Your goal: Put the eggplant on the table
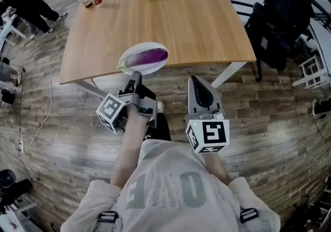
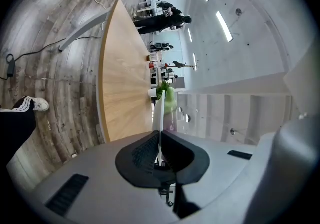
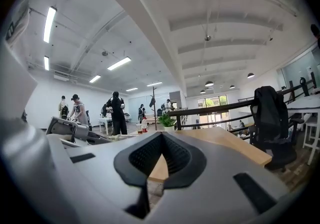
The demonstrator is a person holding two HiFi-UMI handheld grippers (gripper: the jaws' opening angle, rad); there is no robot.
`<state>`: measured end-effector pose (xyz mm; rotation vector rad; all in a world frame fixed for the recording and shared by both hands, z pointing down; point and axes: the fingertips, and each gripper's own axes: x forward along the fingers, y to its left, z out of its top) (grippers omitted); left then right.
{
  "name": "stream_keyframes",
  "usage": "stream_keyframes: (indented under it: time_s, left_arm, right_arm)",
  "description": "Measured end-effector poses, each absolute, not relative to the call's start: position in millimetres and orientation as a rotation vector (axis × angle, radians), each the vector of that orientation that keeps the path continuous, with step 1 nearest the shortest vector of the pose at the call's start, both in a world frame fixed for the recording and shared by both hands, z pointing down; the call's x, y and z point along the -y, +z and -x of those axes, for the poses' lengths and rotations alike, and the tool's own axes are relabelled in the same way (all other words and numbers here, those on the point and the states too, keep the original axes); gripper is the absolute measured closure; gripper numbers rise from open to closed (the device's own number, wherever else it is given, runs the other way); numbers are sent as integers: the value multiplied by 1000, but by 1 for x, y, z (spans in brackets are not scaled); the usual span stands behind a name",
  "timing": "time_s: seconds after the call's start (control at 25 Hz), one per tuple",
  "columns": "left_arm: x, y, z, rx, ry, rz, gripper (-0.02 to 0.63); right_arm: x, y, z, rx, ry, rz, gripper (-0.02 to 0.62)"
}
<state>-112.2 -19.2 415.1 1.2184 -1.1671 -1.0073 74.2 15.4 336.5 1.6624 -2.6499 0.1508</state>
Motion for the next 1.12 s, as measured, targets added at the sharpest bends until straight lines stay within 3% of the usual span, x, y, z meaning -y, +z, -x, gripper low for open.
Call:
stream_keyframes:
  time_s: [0.8,1.12]
  left_arm:
    - [229,372,217,1115,-1014,-1341,587]
    - [262,368,213,1105,-983,-1336,586]
  right_arm:
    - [199,309,49,2652,132,-1609,577]
    - [228,301,50,2635,123,-1619,577]
